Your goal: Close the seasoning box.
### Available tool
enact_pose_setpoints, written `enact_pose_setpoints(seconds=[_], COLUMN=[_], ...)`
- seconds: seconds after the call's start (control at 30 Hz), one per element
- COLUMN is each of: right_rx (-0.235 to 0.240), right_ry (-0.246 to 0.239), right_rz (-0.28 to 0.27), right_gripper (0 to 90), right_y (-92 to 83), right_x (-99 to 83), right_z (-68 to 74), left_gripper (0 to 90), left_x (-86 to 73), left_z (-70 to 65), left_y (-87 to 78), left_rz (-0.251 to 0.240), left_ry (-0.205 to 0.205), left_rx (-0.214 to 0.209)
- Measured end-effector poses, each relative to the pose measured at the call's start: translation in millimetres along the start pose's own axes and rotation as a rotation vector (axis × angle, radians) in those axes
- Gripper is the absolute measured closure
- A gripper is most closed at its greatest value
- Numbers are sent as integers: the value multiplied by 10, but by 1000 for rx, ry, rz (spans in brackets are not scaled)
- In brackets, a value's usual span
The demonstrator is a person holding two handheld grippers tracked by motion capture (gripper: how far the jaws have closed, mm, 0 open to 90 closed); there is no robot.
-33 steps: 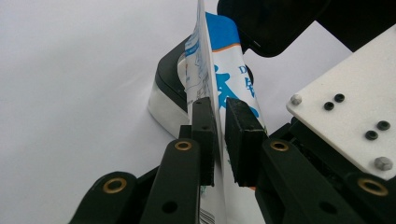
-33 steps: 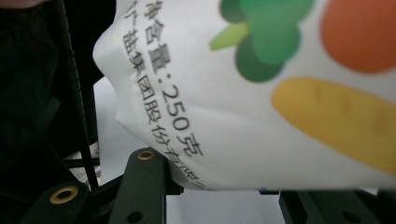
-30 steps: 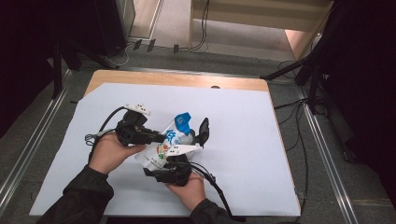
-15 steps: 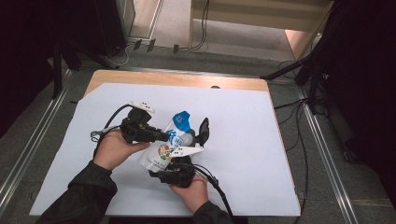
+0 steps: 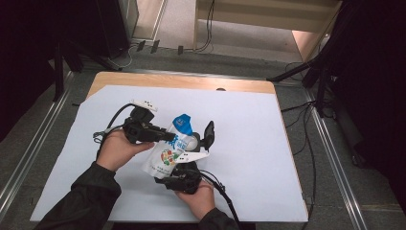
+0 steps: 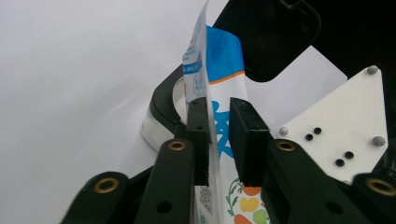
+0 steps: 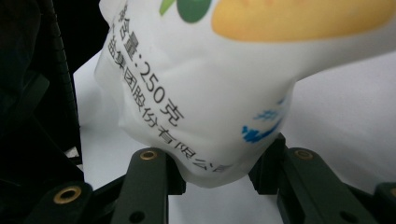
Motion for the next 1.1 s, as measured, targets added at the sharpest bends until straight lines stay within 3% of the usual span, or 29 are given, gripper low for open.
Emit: enact_pose_setpoints(seconds=[0.17,0.53,0.77,1.1], right_rx=[1,4,3,9], right_ry=[-4,-16,-27,-37], right_rz=[13,9,2,21], right_gripper=[648,636,632,624], right_y=[-3,-43,-83,-155], right_x=[-1,32,67,115], right_z=[3,18,40,74], left_gripper=[900,900,900,900], left_x=[11,33,47,5], left_z=[6,-66,-77,23], left_y=[-85,-301,-445,-569], left_rz=[-15,-80,-115,-145], left_ry=[-9,40,59,38], left_rx=[-17,-64,-44,-2])
Point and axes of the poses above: each handheld gripper's, and its own axes: y roughly forward along the jaws, x roughly out of its top, z roughly to its left, the point moved 1 cm from there along y, roughly forward along the jaws, and after that the axes turned 6 degrees about x, right-handed, at the moved point
